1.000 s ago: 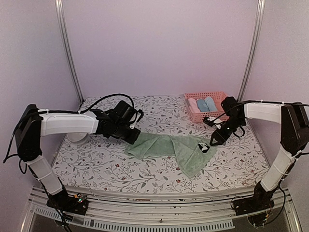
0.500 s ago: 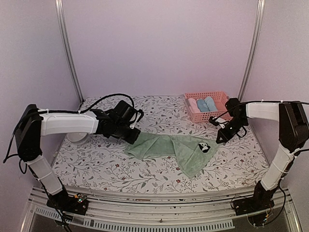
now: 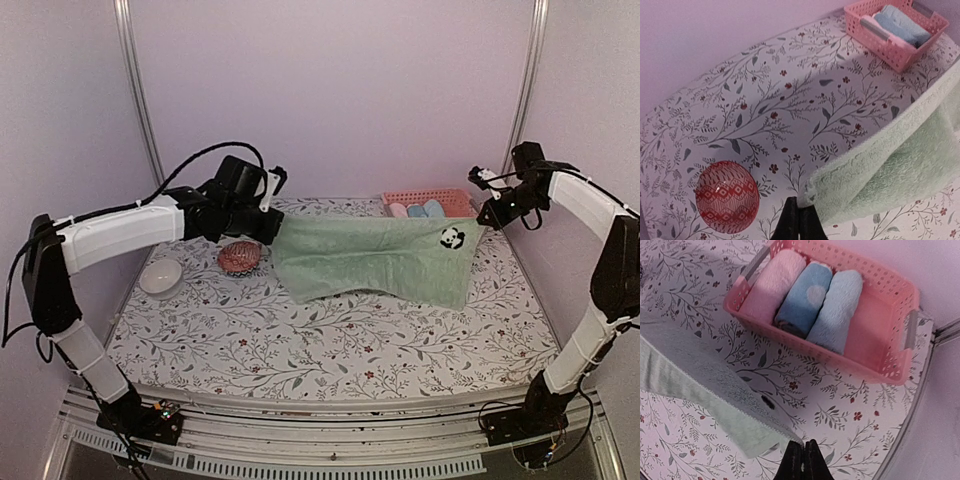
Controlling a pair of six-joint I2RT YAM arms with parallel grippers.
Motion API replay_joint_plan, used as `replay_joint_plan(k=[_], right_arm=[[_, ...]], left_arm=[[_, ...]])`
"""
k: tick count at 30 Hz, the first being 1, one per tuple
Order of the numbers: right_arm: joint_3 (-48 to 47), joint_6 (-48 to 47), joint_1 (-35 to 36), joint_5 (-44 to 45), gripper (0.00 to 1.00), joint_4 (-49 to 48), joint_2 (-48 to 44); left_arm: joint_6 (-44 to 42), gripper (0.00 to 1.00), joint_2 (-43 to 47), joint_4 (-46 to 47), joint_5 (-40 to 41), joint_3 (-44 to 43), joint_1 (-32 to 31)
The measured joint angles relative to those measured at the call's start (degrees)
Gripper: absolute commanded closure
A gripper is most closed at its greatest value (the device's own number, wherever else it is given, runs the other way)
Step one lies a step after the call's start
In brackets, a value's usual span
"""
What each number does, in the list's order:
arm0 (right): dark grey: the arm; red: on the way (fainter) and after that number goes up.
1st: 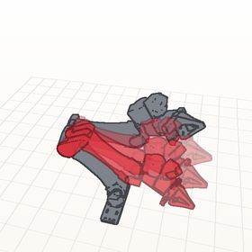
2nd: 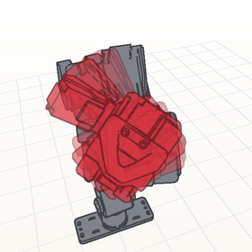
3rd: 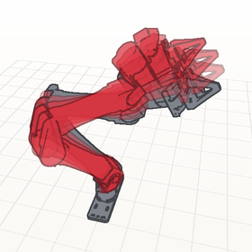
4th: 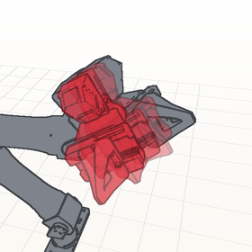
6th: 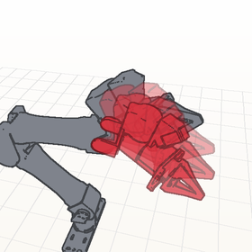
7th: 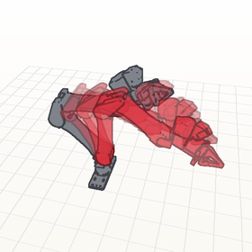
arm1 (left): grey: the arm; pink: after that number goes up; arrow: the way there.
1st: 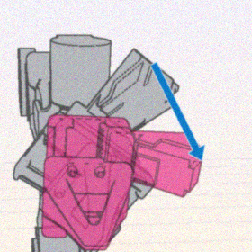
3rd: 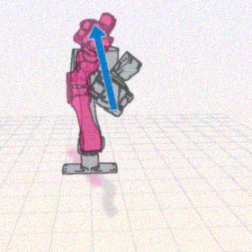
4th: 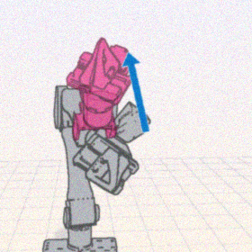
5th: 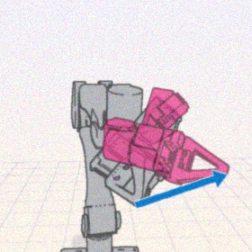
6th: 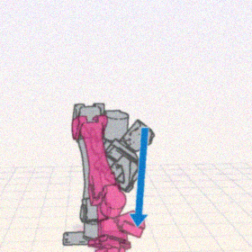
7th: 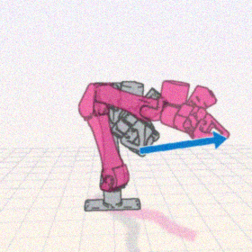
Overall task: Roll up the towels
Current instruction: Flatten out the towel at the center of the board.
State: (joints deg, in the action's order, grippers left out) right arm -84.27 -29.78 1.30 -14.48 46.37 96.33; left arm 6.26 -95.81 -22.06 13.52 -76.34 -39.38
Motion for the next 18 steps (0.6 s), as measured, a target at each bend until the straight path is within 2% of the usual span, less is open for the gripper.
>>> replay_joint_plan(k=[4,8,18], right_arm=[[-4.5,-1.3,-1.0,-0.4,0.97,0.0,-4.6],[-4.6,-2.2,-0.9,-0.8,0.98,0.0,-8.4],[-0.4,-2.8,-1.0,-2.1,0.97,0.3,-10.0]], left_arm=[[-1.8,1.0,4.2,1.1,-0.6,-4.9,0.2],[-2.5,1.0,7.8,1.9,-0.9,-5.6,0.2],[-2.2,1.0,8.8,2.9,-3.1,0.4,0.2]])
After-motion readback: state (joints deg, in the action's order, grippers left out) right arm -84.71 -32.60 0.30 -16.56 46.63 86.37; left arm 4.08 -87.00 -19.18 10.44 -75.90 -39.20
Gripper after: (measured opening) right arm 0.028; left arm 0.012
